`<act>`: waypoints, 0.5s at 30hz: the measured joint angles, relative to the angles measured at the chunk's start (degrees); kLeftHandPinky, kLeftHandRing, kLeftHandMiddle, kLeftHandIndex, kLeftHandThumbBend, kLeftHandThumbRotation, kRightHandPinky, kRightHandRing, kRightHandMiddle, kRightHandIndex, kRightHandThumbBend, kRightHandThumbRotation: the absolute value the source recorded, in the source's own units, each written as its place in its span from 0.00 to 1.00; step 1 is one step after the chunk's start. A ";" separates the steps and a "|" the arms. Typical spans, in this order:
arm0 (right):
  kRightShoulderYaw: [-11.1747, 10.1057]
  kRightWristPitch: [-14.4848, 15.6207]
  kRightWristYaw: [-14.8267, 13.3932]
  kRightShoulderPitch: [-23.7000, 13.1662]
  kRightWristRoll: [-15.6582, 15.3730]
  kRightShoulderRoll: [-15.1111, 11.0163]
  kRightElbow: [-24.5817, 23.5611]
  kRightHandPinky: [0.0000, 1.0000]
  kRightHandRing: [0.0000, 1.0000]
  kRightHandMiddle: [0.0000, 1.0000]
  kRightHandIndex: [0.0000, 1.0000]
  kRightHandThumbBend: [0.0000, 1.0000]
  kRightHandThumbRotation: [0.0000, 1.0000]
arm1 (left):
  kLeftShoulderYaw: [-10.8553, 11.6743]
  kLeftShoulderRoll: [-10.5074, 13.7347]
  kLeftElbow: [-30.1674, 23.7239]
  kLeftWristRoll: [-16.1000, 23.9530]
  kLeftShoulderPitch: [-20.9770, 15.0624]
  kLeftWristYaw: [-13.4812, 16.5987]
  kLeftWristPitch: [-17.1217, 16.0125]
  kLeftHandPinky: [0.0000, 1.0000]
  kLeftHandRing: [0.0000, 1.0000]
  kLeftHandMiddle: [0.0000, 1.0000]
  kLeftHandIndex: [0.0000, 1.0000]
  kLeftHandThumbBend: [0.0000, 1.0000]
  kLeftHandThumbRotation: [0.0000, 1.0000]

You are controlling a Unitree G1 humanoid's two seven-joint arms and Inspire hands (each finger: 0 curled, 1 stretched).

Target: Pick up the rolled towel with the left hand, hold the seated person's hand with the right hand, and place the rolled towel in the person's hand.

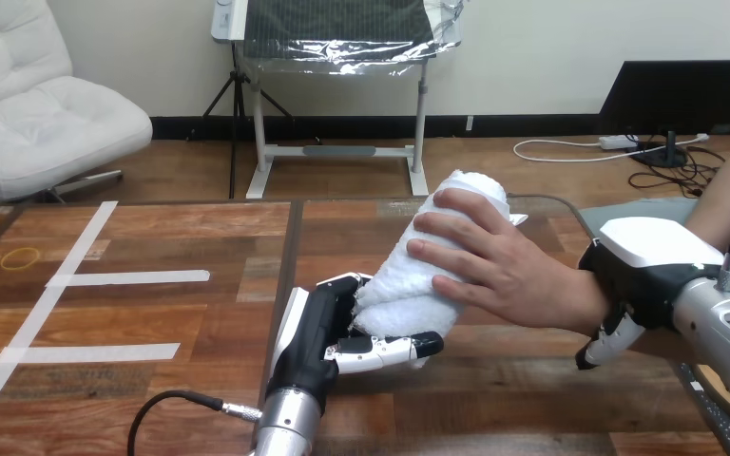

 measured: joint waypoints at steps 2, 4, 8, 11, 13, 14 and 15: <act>0.00 0.05 0.00 0.00 -0.06 0.00 0.00 0.39 0.54 0.63 0.66 0.78 0.00 | -0.07 0.00 0.00 -0.01 -0.02 -0.06 0.00 0.33 0.39 0.44 0.49 0.60 0.17; 0.00 0.06 0.00 0.00 -0.11 -0.01 0.00 0.48 0.63 0.71 0.72 0.78 0.01 | -0.11 0.01 0.00 -0.01 -0.04 -0.15 0.00 0.34 0.41 0.46 0.52 0.60 0.18; -0.05 0.06 0.00 0.04 -0.16 -0.06 -0.01 0.56 0.70 0.77 0.78 0.78 0.01 | -0.12 0.04 0.00 -0.03 -0.09 -0.88 0.00 0.37 0.46 0.53 0.58 0.61 0.20; -0.31 0.05 0.00 0.24 -0.09 -0.09 -0.02 0.64 0.77 0.83 0.82 0.79 0.01 | -0.12 0.08 0.00 -0.07 -0.16 -2.15 0.00 0.44 0.58 0.66 0.72 0.65 0.27; -0.53 0.00 0.00 0.39 -0.01 -0.09 -0.03 0.69 0.81 0.86 0.84 0.79 0.02 | -0.15 0.13 0.00 -0.05 -0.21 -3.09 0.00 0.53 0.68 0.75 0.81 0.69 0.32; -0.65 -0.06 0.00 0.48 0.03 -0.09 -0.04 0.71 0.82 0.87 0.85 0.79 0.02 | -0.22 0.21 0.00 0.09 -0.23 -3.47 0.00 0.57 0.71 0.78 0.84 0.71 0.34; -0.78 -0.13 0.00 0.58 0.08 -0.09 -0.06 0.72 0.84 0.87 0.86 0.79 0.02 | -0.33 0.29 0.00 0.25 -0.26 -3.84 0.00 0.59 0.74 0.81 0.86 0.72 0.36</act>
